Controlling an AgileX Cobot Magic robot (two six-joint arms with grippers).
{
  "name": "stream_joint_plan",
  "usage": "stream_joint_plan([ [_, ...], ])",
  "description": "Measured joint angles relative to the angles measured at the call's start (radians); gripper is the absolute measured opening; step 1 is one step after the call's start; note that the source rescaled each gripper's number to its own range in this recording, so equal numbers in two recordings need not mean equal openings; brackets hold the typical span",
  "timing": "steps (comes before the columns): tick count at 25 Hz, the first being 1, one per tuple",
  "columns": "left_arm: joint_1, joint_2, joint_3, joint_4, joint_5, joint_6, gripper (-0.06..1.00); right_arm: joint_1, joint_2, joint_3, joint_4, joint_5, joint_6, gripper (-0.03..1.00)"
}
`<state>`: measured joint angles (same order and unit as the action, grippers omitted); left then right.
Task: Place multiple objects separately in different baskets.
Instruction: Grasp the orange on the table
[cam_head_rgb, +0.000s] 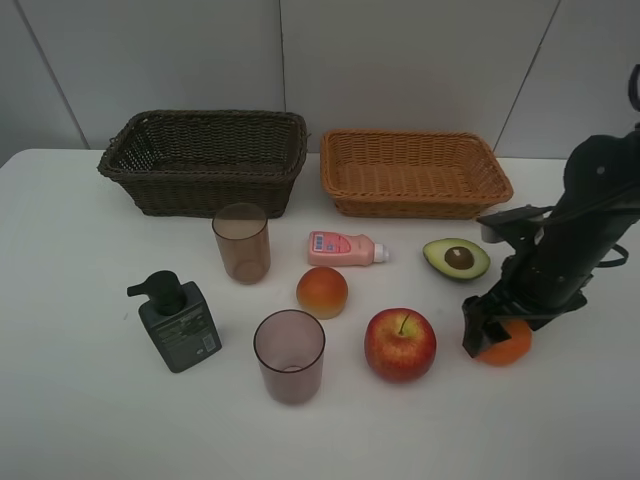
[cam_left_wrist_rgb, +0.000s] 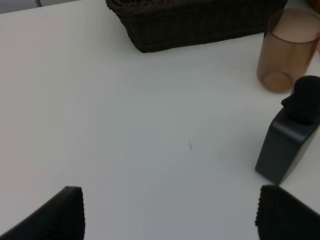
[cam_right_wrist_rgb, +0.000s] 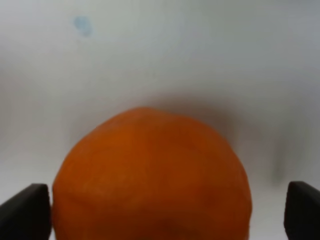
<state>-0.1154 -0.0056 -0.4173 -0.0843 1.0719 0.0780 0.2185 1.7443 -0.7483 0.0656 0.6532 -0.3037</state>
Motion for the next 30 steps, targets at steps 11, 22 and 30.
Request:
stream_joint_plan([
  [11, 0.000, 0.000, 0.000, 0.000, 0.000, 0.000, 0.93, 0.000, 0.018, 0.000, 0.000, -0.006, 0.000, 0.93],
  [22, 0.000, 0.000, 0.000, 0.000, 0.000, 0.000, 0.93, 0.000, 0.041, 0.000, 0.017, -0.007, 0.000, 0.31],
  [30, 0.000, 0.000, 0.000, 0.000, 0.000, 0.000, 0.93, 0.000, 0.041, 0.000, 0.019, -0.007, 0.000, 0.31],
])
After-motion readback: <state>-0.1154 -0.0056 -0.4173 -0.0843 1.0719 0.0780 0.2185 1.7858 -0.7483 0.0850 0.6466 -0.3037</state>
